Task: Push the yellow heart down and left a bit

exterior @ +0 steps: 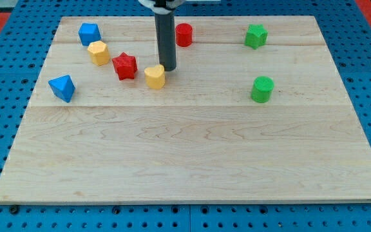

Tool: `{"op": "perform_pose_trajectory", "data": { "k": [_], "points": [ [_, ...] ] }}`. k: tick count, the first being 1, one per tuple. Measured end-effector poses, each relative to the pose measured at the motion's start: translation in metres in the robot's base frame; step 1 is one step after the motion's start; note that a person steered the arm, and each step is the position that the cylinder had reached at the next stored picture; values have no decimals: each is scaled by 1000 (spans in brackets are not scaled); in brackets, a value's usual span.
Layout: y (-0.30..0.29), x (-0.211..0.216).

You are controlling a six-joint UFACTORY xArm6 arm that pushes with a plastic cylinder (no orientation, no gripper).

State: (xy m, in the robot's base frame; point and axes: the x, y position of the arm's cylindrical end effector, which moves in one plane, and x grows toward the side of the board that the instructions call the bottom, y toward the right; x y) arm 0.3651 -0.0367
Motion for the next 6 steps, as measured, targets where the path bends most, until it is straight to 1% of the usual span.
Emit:
{"op": "perform_pose_trajectory", "data": {
  "k": [1, 2, 3, 5, 6],
  "points": [
    [-2, 14],
    [-25, -11],
    [-40, 10],
    [-4, 86],
    [27, 128]
  ]
}}
